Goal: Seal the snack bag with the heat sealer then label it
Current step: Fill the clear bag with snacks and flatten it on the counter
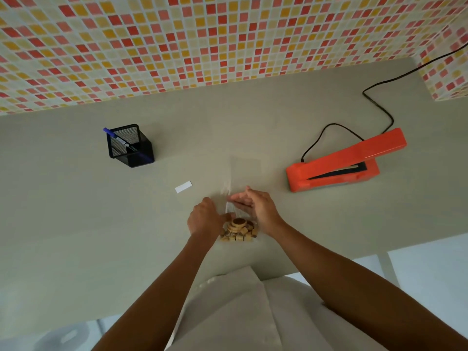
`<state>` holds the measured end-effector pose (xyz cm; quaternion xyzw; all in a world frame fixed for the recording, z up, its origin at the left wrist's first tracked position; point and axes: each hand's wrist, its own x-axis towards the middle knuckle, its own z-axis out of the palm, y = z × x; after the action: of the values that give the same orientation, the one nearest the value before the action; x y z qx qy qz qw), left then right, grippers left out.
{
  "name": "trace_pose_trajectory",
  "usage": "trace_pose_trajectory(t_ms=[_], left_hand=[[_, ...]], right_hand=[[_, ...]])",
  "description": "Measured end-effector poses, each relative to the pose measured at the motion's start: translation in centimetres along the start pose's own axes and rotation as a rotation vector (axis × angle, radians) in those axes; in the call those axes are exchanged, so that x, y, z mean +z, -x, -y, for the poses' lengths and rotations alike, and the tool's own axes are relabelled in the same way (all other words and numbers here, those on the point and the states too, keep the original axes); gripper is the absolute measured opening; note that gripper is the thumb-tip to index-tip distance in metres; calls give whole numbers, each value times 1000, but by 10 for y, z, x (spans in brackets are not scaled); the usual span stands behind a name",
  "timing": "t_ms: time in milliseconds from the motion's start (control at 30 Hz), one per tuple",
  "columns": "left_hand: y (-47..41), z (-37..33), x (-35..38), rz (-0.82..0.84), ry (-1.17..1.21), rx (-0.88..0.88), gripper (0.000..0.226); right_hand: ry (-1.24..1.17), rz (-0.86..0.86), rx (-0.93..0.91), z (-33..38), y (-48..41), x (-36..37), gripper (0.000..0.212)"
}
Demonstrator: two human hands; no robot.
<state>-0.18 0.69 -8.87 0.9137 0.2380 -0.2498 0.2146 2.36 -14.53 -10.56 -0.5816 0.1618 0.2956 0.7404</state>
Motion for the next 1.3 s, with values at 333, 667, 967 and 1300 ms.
trace_pose_trajectory(t_ms=[333, 667, 967, 1300], left_hand=[[-6, 3, 5, -10, -34, 15, 63], [-3, 8, 4, -57, -63, 14, 74], [-1, 12, 7, -98, -83, 23, 80], [1, 12, 8, -109, -114, 51, 77]], right_hand=[[41, -57, -52, 27, -42, -2, 61], [-48, -204, -241, 49, -79, 4, 59], [102, 190, -86, 22, -33, 14, 85], [345, 266, -19, 18, -37, 16, 88]])
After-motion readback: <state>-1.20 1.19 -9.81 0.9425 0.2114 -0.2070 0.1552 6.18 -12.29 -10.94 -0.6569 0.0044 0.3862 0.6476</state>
